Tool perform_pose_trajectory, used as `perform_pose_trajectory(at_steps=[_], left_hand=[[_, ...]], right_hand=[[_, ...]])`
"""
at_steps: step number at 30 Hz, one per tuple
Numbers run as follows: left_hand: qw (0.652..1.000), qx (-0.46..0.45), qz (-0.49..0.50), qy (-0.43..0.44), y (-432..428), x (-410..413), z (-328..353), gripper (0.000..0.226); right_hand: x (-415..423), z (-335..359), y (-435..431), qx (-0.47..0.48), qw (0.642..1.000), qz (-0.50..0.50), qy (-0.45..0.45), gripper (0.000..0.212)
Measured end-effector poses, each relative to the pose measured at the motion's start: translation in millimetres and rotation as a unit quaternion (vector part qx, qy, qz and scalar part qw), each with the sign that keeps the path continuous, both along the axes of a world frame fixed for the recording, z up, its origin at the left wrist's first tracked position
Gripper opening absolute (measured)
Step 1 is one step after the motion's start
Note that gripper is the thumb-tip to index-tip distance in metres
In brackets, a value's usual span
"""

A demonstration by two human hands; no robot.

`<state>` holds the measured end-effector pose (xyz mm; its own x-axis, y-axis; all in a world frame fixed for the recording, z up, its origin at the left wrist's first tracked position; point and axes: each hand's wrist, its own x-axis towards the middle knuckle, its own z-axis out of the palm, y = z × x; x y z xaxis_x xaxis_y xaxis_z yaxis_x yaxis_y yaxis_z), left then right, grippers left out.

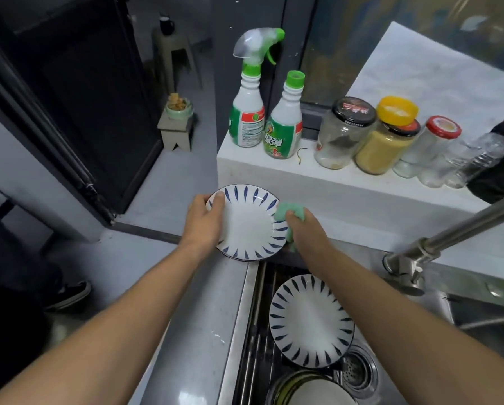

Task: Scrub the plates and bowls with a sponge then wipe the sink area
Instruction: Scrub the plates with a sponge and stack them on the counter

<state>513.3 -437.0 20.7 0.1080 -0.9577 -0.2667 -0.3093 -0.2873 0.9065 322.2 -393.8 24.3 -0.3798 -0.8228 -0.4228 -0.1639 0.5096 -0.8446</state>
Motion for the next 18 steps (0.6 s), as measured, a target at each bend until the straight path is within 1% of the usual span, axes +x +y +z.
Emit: perform_pose_trajectory(at_steps=[1,3,5,7,9,12,15,16,18], left_hand=[[1.0,-0.004,-0.007,-0.006,-3.0,0.7,-3.0,0.039],[1.0,-0.002,-0.013,-0.017,-7.5,1.1,-8.9,0.045],[1.0,0.016,-0.009,-0.01,-10.4,-1.3,-12.1,0.038],[0.999,0.032,-0.006,-0.01,-11.5,-3.3,-15.7,0.029],[0.999,0.037,0.002,-0.02,-13.9,-3.5,-20.2,0.036],[0.999,0.034,0.013,-0.033,-16.3,-4.7,-23.9,0.044],[0.999,0.027,0.01,-0.041,-17.4,-6.8,-27.2,0.052],[0.998,0.024,0.012,-0.048,-17.4,-7.5,-26.9,0.054],[0.997,0.018,0.014,-0.072,-17.8,-9.2,-26.5,0.049]], right_hand=[[1.8,-2.1,-3.4,-0.003,1.0,0.001,0.002,0.028],[4.2,-5.2,-8.0,-0.012,0.999,0.017,0.032,0.031],[5.9,-7.1,-10.5,-0.023,0.997,0.042,0.066,0.034],[8.1,-7.9,-12.8,-0.033,0.994,0.061,0.079,0.04],[7.5,-10.5,-15.2,-0.043,0.991,0.081,0.101,0.045],[1.8,-15.3,-16.6,-0.029,0.988,0.103,0.111,0.025],[-1.4,-19.3,-15.6,-0.036,0.989,0.091,0.112,0.015],[-1.6,-20.5,-15.6,-0.04,0.988,0.091,0.115,0.018],[-1.2,-21.4,-15.7,-0.044,0.986,0.103,0.125,0.031]])
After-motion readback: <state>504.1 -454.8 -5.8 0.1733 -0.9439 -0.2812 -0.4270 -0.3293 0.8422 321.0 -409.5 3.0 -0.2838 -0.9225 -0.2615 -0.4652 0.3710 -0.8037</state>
